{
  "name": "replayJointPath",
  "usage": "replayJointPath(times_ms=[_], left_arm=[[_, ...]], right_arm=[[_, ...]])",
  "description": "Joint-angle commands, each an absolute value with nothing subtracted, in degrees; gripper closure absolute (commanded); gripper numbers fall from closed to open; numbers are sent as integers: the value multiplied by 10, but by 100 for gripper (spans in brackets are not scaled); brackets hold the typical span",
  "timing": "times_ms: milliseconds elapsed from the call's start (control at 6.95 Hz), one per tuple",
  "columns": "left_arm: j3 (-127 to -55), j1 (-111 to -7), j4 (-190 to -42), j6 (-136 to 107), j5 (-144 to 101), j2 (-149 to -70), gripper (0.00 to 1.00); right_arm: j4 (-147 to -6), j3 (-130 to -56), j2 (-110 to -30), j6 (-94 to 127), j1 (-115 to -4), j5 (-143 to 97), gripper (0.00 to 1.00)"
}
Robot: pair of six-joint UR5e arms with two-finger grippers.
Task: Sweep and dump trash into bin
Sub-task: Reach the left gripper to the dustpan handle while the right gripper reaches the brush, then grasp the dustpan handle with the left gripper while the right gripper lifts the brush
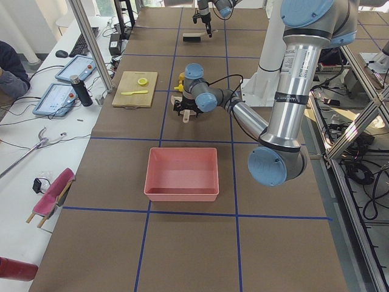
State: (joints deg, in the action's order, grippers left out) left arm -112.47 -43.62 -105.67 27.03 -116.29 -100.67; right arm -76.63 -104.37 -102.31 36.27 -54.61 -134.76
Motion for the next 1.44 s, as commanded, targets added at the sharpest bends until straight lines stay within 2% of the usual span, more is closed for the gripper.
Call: replayJointPath(times_ms=[0, 288, 575, 1007, 1295], left_arm=[[-1115, -426, -1056, 266, -1160, -1016, 3], [-1096, -425, -1080, 258, -1169, -1016, 3], [-1057, -423, -1082, 260, -1164, -1044, 3], [-1040, -418, -1077, 254, -1163, -1067, 3], [-1027, -416, -1081, 254, -1163, -1068, 3]], right_arm=[[-774, -1082, -1020, 362, -582, -1353, 100], [-822, -1140, -997, 359, -604, -1354, 100], [-907, -1147, -903, 356, -606, -1347, 100], [-933, -1159, -826, 362, -508, -1304, 100], [-1124, -1162, -707, 355, -467, -1263, 100]])
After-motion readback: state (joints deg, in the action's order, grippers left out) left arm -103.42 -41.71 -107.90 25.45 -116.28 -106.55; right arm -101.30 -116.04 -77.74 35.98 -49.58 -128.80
